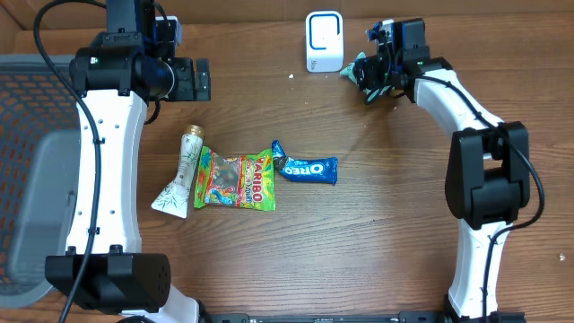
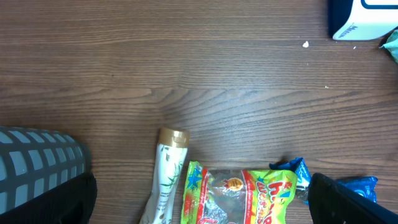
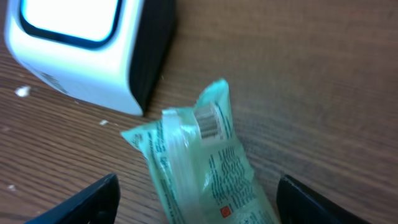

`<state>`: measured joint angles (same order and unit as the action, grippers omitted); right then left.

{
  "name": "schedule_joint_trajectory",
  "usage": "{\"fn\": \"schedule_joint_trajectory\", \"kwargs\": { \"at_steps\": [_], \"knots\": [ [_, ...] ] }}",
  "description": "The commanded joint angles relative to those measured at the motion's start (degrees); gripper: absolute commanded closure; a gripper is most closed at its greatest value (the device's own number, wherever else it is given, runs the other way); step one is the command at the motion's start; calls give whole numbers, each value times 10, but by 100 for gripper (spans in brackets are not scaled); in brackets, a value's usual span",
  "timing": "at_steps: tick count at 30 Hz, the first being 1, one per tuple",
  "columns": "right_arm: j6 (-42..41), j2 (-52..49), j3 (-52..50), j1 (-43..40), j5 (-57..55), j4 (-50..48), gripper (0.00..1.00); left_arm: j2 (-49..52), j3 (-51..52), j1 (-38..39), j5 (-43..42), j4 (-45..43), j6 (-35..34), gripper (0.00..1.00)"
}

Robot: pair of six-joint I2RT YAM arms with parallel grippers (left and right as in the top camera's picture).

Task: Scan the item barcode
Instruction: 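Move the wipes pack right and drop it on the table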

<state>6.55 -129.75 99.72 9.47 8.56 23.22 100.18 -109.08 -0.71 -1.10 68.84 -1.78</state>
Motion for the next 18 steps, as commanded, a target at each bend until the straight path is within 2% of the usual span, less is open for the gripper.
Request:
{"fn": "schedule_joint_trajectory", "kwargs": {
  "at_steps": [1,4,7,12,16,18],
  "knots": [
    [10,-30,0,2,-1,3,24,-1,2,4,-4,0,-10,1],
    [10,-33,0,1,-2,10,36,-1,2,4,-4,0,-10,0],
    [4,-33,0,1,-16,17,55,-1,2,3,-4,0,-10,0],
    [-66,-26,7,1,-56,68,83,-1,2,4,-4,0,-10,0],
    [-140,3,17,1,-60,154,92,-1,2,4,-4,0,-10,0],
    [-182,28,17,0,-63,214,92,-1,2,4,-4,0,-10,0]
  ]
}}
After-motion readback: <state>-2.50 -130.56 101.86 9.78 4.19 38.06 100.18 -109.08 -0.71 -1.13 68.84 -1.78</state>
